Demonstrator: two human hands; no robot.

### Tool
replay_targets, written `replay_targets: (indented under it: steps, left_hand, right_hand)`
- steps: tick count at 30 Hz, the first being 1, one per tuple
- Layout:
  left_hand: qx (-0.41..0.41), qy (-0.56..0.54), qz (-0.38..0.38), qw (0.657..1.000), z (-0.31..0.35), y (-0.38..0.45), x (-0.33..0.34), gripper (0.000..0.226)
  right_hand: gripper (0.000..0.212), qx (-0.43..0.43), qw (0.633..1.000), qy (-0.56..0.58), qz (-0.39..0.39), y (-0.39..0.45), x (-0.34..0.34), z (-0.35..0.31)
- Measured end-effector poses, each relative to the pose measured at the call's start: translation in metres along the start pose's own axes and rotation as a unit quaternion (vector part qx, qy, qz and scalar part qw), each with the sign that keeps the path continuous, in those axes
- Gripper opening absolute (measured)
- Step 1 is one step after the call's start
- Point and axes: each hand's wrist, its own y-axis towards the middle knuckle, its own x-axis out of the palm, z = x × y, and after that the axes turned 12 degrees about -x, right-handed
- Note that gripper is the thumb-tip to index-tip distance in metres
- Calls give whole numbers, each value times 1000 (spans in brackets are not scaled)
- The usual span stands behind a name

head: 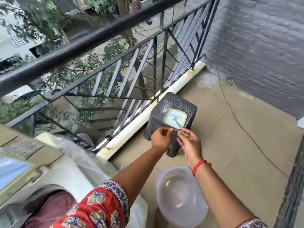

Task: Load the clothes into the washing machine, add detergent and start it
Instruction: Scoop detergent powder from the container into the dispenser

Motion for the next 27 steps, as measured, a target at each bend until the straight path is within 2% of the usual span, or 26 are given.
replay_targets:
  steps: [7,16,24,27]
  left_hand:
    - [3,179,18,984,-20,115,29,29]
    - [-68,173,41,982,-69,249,81,27]
    - [-49,152,77,984,-63,322,114,32]
    - [-47,138,76,986,-64,340,123,32]
  right_hand:
    - [23,33,997,-66,20,104,-45,37]
    - [20,82,985,-140,51,220,-76,143]
    - [26,43,966,-248,57,309,-77,214]
    - [25,38,951,-295,83,315,-64,212]
